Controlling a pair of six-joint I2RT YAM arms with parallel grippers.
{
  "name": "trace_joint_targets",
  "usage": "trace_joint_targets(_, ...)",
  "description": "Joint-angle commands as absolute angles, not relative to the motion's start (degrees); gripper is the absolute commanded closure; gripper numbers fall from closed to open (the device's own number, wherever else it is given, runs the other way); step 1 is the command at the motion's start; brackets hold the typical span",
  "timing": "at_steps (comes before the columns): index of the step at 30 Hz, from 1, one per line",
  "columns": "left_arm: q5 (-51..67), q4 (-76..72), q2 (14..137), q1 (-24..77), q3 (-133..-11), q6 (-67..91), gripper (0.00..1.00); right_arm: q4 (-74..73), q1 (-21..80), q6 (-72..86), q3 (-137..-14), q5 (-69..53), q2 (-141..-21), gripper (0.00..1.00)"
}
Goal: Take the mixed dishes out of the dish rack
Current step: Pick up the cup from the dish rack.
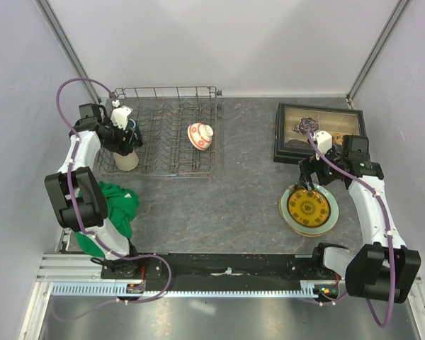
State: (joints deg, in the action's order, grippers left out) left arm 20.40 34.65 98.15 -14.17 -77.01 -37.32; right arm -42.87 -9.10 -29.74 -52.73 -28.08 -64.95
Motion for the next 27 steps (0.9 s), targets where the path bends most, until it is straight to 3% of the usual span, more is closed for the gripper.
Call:
trace_joint_targets(1,23.73,35.94,97.65,-14.5,-80.15,-35.95,0.46,-41.4,-8.79,-29.09,-51.86,-27.86,-64.86,0.02)
trace_joint_targets(10,24.61,37.88,93.7,-14.59,-81.29,-36.12,0.54,-41.48,-8.79,-29.0,-52.12,-28.12,-64.69,0.02)
trace_joint_targets(14,25.05,39.28,91.24,-14.59,-82.88,-36.12,0.65,-41.92,-8.79,-28.83,-53.26,-28.65,-64.42,0.02)
trace_joint_targets(17,26.54,40.43,88.69,-14.59,-84.11,-35.95,0.67,-42.63,-8.79,-28.92,-54.75,-29.7,-64.07,0.02)
trace_joint_targets(23,35.75,44.37,84.12,-14.59,-86.31,-34.9,0.77,-44.03,-8.53,-28.56,-58.62,-34.45,-64.07,0.02)
trace_joint_targets(27,47.95,49.03,82.53,-14.59,-88.76,-33.31,0.83,-44.03,-8.0,-27.34,-61.08,-38.75,-64.42,0.02)
